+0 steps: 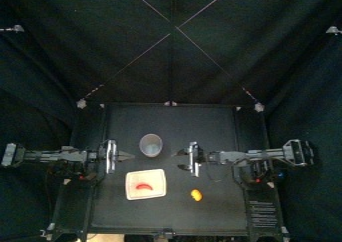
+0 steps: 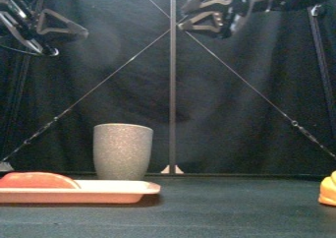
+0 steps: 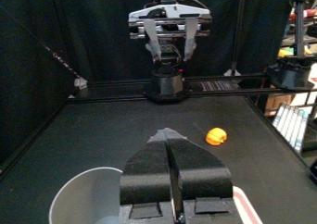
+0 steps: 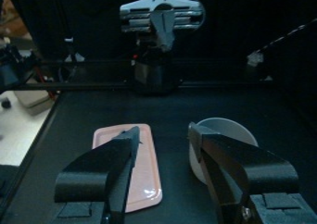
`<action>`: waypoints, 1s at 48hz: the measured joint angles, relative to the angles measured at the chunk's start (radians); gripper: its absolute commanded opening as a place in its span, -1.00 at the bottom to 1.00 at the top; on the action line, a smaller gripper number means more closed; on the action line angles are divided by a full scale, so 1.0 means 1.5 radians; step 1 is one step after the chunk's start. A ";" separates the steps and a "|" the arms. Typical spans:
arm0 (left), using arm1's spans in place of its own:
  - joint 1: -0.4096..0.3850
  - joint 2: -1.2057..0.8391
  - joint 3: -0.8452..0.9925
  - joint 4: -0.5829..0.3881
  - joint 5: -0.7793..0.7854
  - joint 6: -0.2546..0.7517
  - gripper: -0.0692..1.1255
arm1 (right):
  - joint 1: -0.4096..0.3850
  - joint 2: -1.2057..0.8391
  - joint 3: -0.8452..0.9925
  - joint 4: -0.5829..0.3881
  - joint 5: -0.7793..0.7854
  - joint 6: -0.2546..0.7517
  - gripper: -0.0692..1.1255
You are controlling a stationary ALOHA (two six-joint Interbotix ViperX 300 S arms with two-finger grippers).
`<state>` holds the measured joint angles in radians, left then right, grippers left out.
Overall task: Pick the red chile then place it on the pink plate
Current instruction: Drop red chile on the pink plate and return to neutral
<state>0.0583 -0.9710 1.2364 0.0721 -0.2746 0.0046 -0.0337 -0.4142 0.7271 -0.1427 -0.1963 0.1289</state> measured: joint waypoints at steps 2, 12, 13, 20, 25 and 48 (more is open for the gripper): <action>0.001 -0.001 0.000 -0.001 0.000 0.000 -0.94 | -0.004 -0.035 0.033 0.000 -0.024 0.002 0.53; 0.005 -0.003 0.004 0.000 0.004 0.000 -0.94 | -0.007 -0.208 0.155 -0.001 -0.076 0.003 0.53; 0.005 -0.004 0.004 0.000 0.003 0.000 -0.94 | -0.007 -0.225 0.166 -0.001 -0.076 0.003 0.53; 0.006 -0.005 0.004 0.000 0.004 0.000 -0.94 | -0.013 -0.347 0.225 -0.001 -0.070 0.003 0.53; 0.006 -0.005 0.004 0.000 0.003 0.000 -0.94 | -0.029 -0.432 0.262 0.000 -0.051 0.003 0.53; 0.006 -0.006 0.004 0.000 0.003 0.000 -0.94 | -0.084 -0.465 0.280 0.047 -0.011 0.004 0.53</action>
<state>0.0675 -0.9802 1.2425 0.0721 -0.2700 0.0046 -0.1595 -1.1121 1.1474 -0.0721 -0.2132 0.1350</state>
